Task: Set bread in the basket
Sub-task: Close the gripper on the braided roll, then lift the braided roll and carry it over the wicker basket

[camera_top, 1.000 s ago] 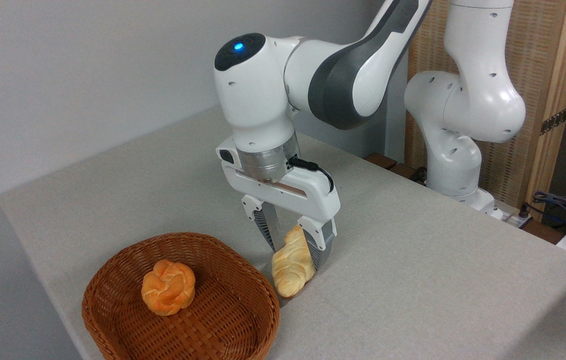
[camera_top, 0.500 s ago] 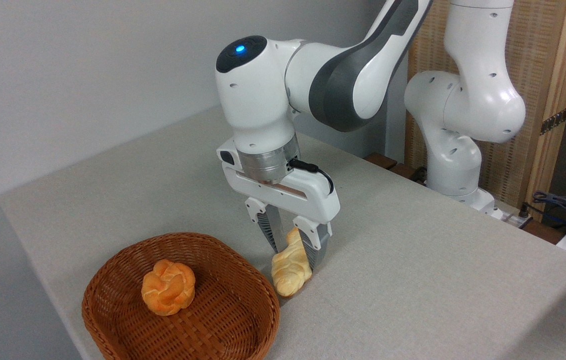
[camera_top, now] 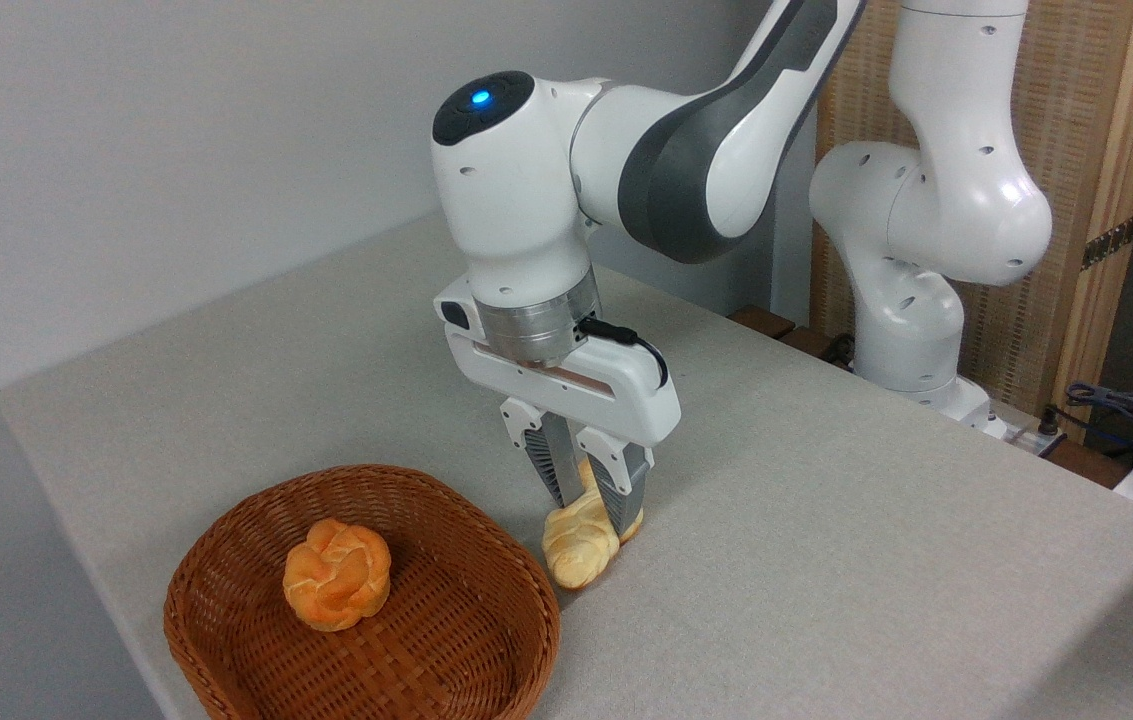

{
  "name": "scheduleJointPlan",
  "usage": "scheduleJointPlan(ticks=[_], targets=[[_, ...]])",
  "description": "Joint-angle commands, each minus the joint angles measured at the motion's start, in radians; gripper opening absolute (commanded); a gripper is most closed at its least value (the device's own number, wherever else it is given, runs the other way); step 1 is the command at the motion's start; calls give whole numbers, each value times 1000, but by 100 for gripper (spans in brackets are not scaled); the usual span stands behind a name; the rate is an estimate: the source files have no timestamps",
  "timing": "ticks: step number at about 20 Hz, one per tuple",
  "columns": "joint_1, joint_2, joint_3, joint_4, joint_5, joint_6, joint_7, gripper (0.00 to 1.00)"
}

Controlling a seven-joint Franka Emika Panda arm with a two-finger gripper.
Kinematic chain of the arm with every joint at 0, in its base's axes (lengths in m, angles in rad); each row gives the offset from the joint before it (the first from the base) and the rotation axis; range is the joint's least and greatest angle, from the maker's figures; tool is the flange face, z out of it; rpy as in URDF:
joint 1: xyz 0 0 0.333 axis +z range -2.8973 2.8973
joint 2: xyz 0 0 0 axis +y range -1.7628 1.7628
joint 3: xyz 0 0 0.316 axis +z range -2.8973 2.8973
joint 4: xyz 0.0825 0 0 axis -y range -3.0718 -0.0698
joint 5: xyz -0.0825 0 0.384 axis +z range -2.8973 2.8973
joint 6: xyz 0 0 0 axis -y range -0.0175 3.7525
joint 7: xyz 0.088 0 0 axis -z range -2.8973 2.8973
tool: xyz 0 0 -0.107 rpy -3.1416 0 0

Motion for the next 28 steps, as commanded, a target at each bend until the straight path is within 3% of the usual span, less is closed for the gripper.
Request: scheduleJointPlan(ticks=[1,4,8,12,15,17,19,20,24,28], targets=[[-5,-23,3,34,-7,-90,15,33],[-5,-22,5,97,-37,-201,86,28],[-5,-13,5,186,-66,-229,91,28],[-2,76,26,347,-149,-212,85,32],[-2,133,42,437,-174,-198,91,42],[-1,177,42,482,-191,-120,78,50],[-1,196,42,484,-186,-36,84,81],[-1,204,42,485,-185,1,84,85],[1,213,45,484,-181,43,126,100],[1,211,59,484,-181,43,184,100]])
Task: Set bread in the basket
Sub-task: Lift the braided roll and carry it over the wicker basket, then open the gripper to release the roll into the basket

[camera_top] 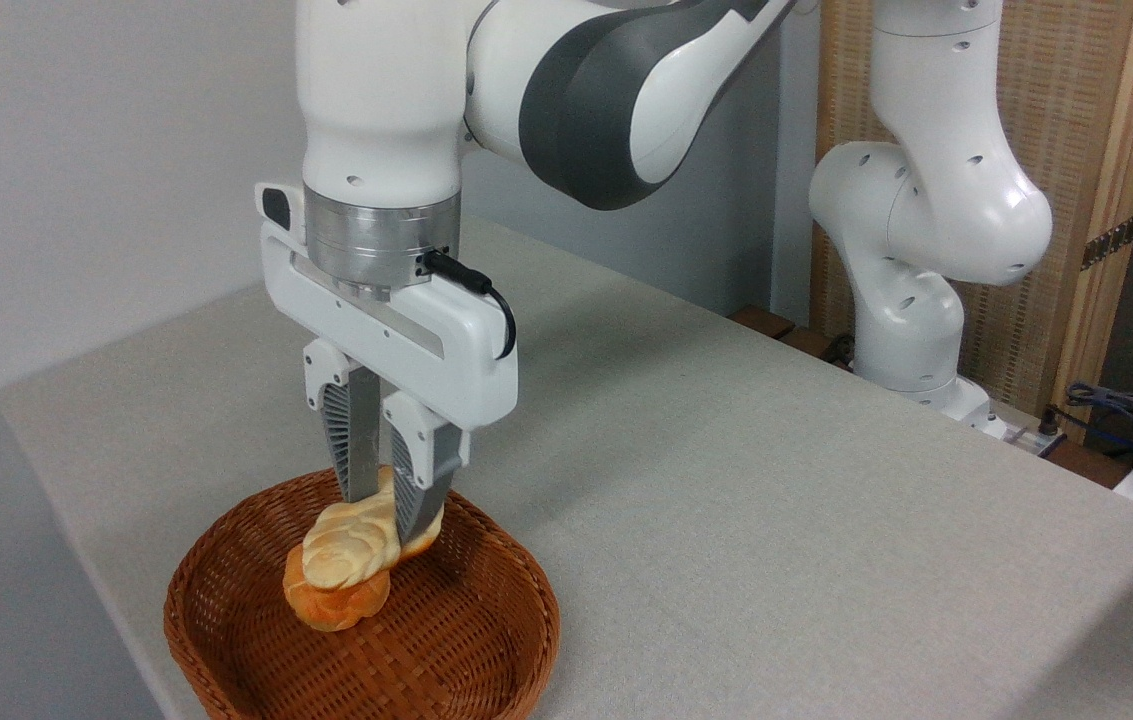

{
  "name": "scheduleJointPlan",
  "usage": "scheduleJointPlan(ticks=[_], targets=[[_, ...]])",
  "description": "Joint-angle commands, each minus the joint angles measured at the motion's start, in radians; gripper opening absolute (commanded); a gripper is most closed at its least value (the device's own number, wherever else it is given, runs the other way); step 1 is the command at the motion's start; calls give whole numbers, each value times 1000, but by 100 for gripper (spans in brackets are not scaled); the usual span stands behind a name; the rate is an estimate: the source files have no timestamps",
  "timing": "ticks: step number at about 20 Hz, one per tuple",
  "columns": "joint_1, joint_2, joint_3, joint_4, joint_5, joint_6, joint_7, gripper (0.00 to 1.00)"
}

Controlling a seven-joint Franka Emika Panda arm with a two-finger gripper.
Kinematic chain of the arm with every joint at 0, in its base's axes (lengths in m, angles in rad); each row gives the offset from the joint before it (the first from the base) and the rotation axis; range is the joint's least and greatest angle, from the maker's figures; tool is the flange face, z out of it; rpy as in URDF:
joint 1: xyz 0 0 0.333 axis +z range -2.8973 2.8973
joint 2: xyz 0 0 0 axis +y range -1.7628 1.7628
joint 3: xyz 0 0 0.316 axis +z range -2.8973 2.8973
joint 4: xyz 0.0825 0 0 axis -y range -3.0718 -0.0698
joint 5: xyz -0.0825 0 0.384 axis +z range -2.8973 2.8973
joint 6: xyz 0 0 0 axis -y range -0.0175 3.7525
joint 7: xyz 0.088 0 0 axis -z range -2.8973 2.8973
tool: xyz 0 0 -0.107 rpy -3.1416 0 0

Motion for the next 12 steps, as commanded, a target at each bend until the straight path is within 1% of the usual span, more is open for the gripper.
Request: scheduleJointPlan(ticks=[1,6,7,8,9,12], targets=[[-4,0,15,10,-15,6,41,100],[-4,-7,15,12,-24,5,26,100],[-4,-15,15,12,-37,-4,22,100],[-4,-29,13,13,-56,-23,10,100],[-4,-48,10,13,-61,-52,-3,100],[-6,-119,1,13,-60,-194,-13,100]])
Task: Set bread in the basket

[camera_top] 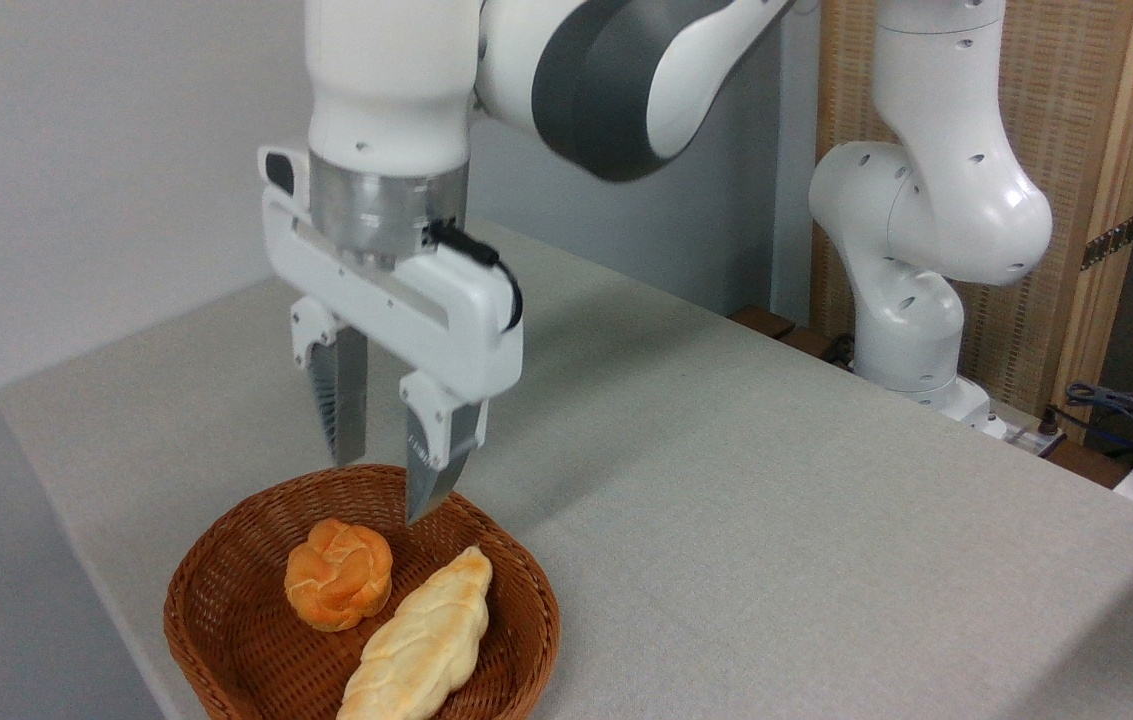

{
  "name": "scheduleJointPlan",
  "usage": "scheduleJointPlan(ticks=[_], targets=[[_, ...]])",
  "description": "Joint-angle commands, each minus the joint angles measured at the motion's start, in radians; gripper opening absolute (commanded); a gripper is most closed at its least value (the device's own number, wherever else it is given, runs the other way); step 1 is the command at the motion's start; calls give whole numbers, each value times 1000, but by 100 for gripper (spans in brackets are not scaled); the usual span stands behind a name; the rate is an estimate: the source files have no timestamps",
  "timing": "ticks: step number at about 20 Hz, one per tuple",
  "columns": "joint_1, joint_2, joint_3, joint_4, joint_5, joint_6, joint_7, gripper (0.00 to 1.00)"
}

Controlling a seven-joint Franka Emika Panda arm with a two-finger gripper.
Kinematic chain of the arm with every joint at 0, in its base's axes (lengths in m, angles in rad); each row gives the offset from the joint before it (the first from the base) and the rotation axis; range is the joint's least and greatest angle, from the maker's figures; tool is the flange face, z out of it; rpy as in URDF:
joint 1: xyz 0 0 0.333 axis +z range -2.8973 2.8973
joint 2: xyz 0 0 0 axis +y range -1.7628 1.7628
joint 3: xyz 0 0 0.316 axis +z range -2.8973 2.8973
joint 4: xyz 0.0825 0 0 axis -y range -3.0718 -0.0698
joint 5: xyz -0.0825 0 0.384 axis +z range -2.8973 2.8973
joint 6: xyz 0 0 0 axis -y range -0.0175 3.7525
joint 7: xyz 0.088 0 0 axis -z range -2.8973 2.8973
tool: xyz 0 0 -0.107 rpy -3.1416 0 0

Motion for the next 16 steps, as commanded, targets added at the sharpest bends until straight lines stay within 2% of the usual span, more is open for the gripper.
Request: scheduleJointPlan(ticks=[1,4,7,8,10,13,16], targets=[[-5,-109,-15,-2,-13,-171,-19,100],[-5,-161,-46,-2,13,-307,-16,100],[-5,-164,-103,-2,118,-354,-18,100],[-4,-160,-106,-2,136,-354,-18,100],[4,-151,-106,1,139,-349,-18,100],[7,-85,-98,120,137,-355,-21,100],[7,-79,-95,142,136,-354,-21,100]])
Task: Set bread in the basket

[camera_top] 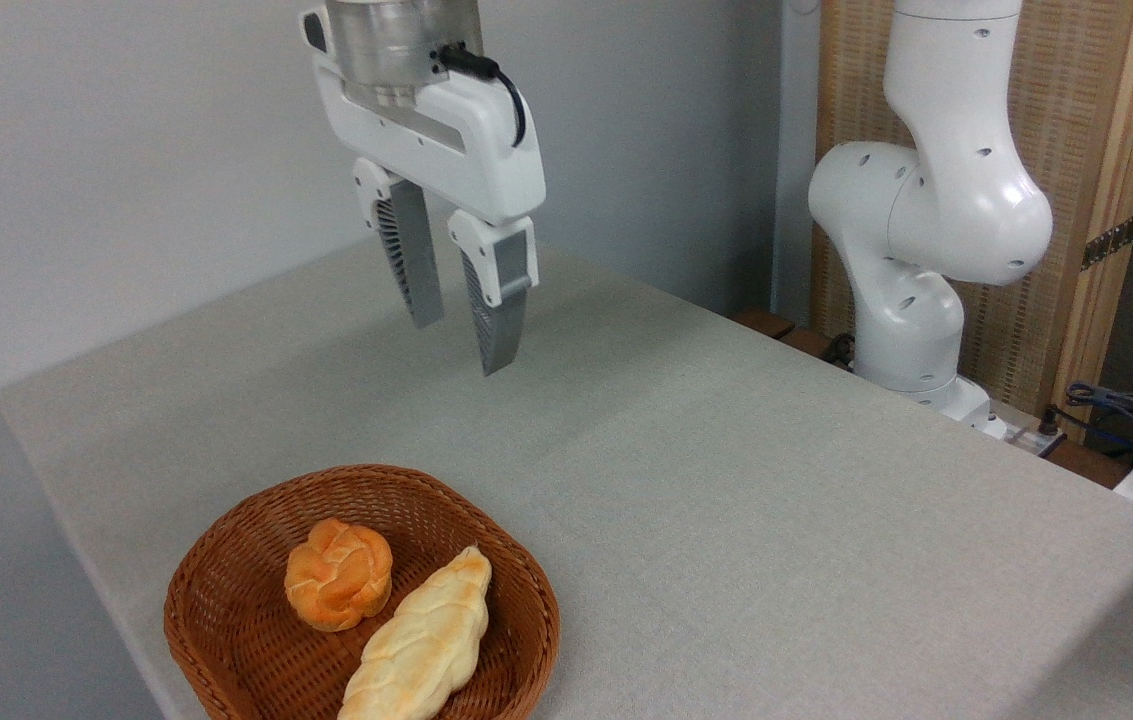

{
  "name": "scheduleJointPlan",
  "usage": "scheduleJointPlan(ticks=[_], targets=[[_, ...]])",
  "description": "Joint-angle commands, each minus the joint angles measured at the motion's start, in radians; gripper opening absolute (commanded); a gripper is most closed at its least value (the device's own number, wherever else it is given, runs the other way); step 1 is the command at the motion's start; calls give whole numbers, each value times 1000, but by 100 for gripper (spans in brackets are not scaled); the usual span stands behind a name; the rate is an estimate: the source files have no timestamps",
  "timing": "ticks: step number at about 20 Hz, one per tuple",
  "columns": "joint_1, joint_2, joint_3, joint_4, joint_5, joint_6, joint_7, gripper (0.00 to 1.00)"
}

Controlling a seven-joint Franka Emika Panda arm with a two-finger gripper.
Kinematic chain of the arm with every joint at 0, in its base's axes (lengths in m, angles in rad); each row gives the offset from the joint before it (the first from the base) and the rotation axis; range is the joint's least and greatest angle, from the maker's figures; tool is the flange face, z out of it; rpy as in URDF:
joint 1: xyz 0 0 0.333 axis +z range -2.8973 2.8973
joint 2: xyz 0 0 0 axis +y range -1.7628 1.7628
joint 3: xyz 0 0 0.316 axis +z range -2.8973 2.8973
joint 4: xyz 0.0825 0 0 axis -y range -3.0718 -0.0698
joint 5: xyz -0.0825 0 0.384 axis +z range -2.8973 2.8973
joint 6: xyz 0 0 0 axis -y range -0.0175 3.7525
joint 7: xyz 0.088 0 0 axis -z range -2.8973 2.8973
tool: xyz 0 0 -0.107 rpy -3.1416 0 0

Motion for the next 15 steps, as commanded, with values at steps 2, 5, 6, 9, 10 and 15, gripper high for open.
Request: scheduleJointPlan(ticks=[2,5,6,9,10,15], targets=[[-1,45,6,86,10,-14,-10,100],[11,57,6,116,6,-14,-11,100],[31,57,-5,116,1,-14,-11,100],[36,57,-14,114,4,-14,-10,100],[36,57,-14,113,4,-15,-10,100],[36,57,-8,103,7,-26,4,100]])
